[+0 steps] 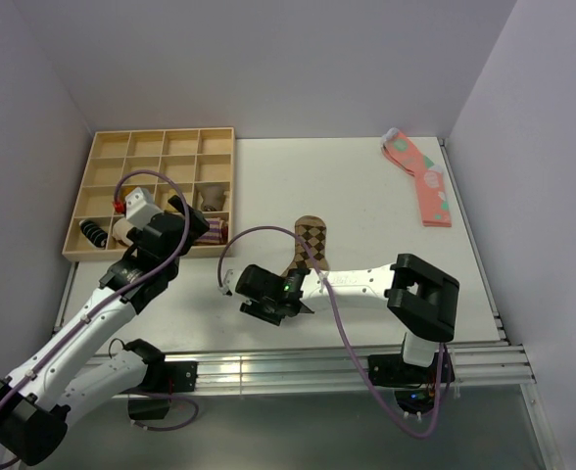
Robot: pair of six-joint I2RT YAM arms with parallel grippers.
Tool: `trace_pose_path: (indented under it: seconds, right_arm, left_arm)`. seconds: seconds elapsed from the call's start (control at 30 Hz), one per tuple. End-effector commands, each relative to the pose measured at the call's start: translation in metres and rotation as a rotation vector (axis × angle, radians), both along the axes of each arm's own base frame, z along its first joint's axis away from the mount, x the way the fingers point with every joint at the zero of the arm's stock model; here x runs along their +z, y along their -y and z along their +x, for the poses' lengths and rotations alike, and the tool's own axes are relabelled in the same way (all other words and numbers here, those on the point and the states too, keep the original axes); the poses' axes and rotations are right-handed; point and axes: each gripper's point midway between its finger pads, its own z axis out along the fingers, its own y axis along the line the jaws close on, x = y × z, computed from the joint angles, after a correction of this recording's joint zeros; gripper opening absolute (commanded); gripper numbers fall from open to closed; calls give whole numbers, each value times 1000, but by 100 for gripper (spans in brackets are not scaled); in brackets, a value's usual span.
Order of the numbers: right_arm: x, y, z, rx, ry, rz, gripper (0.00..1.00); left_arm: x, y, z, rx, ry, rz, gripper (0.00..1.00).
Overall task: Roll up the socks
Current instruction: Roll the sock at the center of the board.
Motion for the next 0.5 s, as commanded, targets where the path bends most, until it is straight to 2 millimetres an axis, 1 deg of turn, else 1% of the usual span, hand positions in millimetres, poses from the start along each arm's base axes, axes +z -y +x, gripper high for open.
trace_pose_path:
  seconds: [0.0, 0.23, 0.4, 0.43, 0.47]
  right_arm:
    - [9, -18, 7, -9, 26, 47, 47]
    - [6, -19, 6, -7, 18, 43, 47]
    - [3, -17, 7, -8, 22, 31, 46]
    - [3, -17, 8, -8, 23, 31, 41]
    - [3, -17, 7, -6, 23, 31, 38]
  left_arm:
    - [4, 3, 4, -19, 25, -5, 98]
    - [-3, 4, 6, -22, 15, -7, 98]
    - [-4, 5, 8, -29, 16, -6, 98]
    - [-4, 5, 8, -30, 16, -6, 98]
    - [-4, 4, 8, -29, 16, -5, 98]
